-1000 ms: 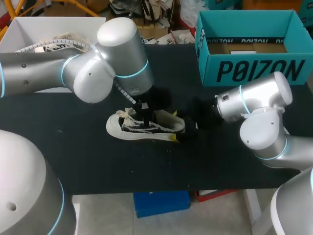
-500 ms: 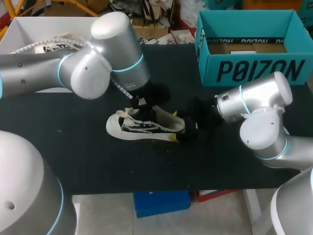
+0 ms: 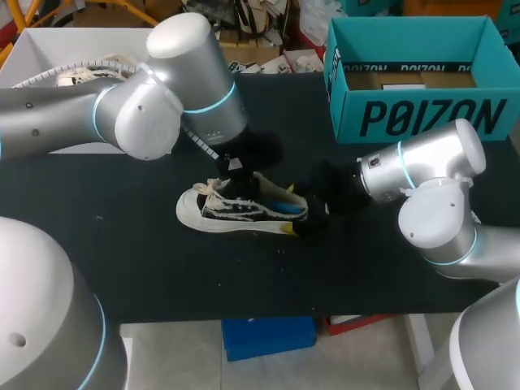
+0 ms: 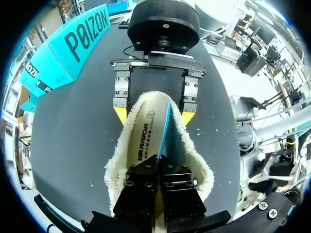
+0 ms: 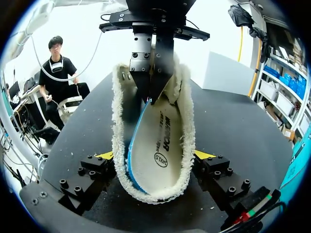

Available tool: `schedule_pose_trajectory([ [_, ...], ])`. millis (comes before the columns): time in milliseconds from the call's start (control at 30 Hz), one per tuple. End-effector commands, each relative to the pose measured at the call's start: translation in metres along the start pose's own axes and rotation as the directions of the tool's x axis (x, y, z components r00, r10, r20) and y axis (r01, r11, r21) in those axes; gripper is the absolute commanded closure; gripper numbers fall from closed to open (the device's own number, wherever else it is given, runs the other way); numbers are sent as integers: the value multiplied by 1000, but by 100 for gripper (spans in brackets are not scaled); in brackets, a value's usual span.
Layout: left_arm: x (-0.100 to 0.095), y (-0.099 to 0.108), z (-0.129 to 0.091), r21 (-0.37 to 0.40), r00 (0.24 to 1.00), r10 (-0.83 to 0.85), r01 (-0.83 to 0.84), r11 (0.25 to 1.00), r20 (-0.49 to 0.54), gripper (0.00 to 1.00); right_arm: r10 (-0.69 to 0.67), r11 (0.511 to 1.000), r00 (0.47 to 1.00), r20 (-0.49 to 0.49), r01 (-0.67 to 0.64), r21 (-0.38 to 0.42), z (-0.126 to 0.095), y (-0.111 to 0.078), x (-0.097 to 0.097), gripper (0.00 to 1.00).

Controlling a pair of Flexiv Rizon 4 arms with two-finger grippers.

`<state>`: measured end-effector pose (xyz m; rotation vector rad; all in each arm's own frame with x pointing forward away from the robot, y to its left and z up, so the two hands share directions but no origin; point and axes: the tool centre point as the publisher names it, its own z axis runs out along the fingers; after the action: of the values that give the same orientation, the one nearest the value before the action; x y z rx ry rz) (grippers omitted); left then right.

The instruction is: Take the shoe out of the shoebox, open the shoe tongue, remove and reinsert the insole, then place the shoe into the shoebox

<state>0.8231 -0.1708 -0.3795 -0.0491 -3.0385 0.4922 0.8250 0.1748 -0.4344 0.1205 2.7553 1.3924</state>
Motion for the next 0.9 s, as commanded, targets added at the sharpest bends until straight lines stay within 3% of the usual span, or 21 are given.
schedule_pose_trajectory([
  [33,6,3,-7,18,1000,12,-12,1000,10,100,1,1000,1000,0,-1,1,4,-2,0,100],
  [367,10,9,-15,56,1000,7,-9,998,21,100,1,1000,1000,0,-1,1,4,-2,0,100],
  [600,12,5,-11,117,1000,-4,2,993,25,100,1,1000,1000,0,-1,1,4,-2,0,100],
  [900,11,0,0,132,1000,-8,5,991,21,100,1,1000,1000,0,-1,1,4,-2,0,100],
])
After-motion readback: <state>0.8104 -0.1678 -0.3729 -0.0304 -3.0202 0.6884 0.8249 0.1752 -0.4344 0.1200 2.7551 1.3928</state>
